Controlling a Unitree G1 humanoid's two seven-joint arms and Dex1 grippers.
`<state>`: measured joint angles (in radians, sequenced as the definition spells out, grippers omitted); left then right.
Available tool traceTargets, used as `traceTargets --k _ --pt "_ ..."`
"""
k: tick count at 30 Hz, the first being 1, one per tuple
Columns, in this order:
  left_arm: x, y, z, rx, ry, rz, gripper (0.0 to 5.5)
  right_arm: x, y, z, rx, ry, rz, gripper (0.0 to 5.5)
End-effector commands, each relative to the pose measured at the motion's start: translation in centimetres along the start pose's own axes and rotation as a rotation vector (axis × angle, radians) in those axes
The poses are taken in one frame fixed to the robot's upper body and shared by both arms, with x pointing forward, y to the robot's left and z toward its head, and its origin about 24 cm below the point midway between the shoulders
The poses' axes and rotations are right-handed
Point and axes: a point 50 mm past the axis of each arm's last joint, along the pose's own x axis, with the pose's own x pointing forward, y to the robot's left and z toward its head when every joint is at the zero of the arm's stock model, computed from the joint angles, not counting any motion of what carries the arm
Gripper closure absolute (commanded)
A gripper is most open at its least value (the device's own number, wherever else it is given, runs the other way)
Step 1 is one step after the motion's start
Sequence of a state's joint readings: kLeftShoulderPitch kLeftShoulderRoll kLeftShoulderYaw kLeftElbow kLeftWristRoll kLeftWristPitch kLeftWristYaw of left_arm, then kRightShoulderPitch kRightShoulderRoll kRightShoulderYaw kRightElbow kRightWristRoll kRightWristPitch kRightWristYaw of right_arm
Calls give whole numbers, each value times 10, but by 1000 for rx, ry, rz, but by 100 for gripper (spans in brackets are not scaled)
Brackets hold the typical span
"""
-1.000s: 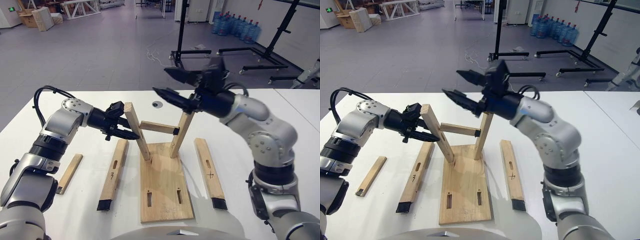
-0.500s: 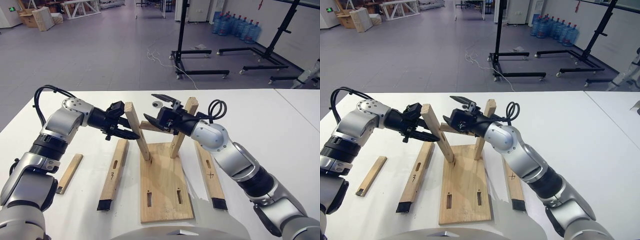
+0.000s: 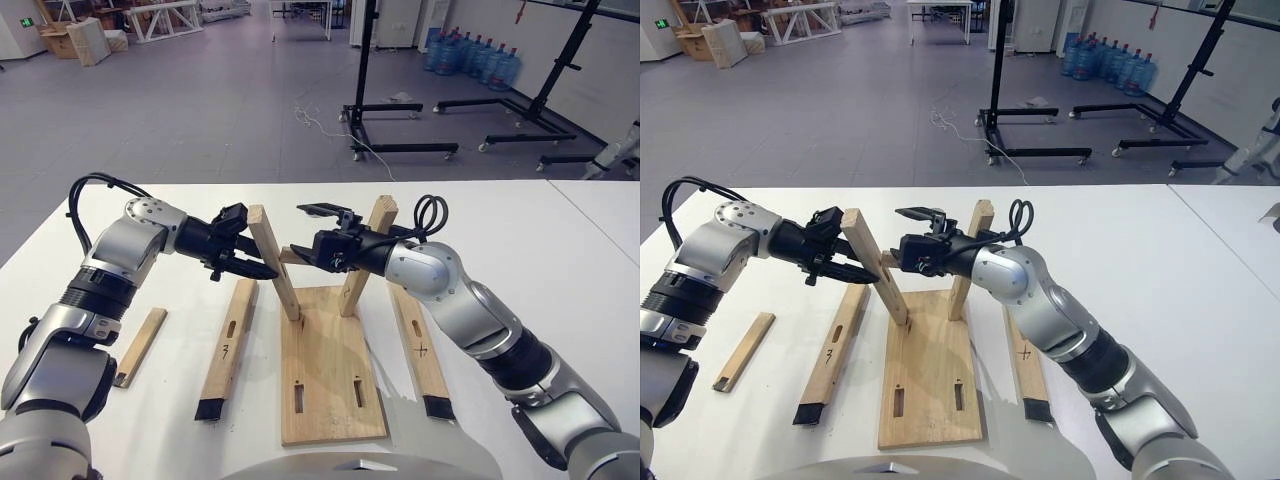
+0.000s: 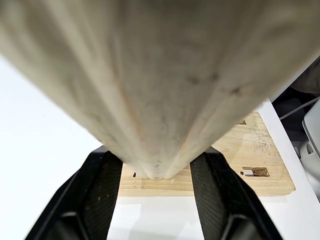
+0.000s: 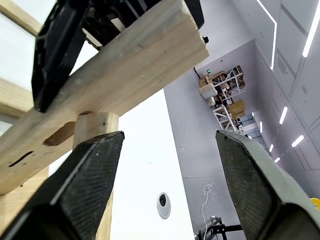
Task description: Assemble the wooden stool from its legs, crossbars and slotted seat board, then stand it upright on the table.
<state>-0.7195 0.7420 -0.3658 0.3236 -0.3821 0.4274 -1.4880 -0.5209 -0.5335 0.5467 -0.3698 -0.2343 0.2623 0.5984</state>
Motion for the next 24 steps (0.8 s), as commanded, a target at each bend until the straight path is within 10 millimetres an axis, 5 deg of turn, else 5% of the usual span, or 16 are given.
traceTargets --k 1,9,17,24 --pt "11 -4 -34 -91 180 4 350 -3 58 -39 154 176 324 211" --pt "16 -2 -29 -65 187 -9 350 -6 72 -57 193 233 419 211" --pt "14 2 -26 -45 204 -13 350 -21 115 -90 383 351 587 211" --pt "15 5 -25 -37 213 -9 350 -14 111 -93 298 346 565 211"
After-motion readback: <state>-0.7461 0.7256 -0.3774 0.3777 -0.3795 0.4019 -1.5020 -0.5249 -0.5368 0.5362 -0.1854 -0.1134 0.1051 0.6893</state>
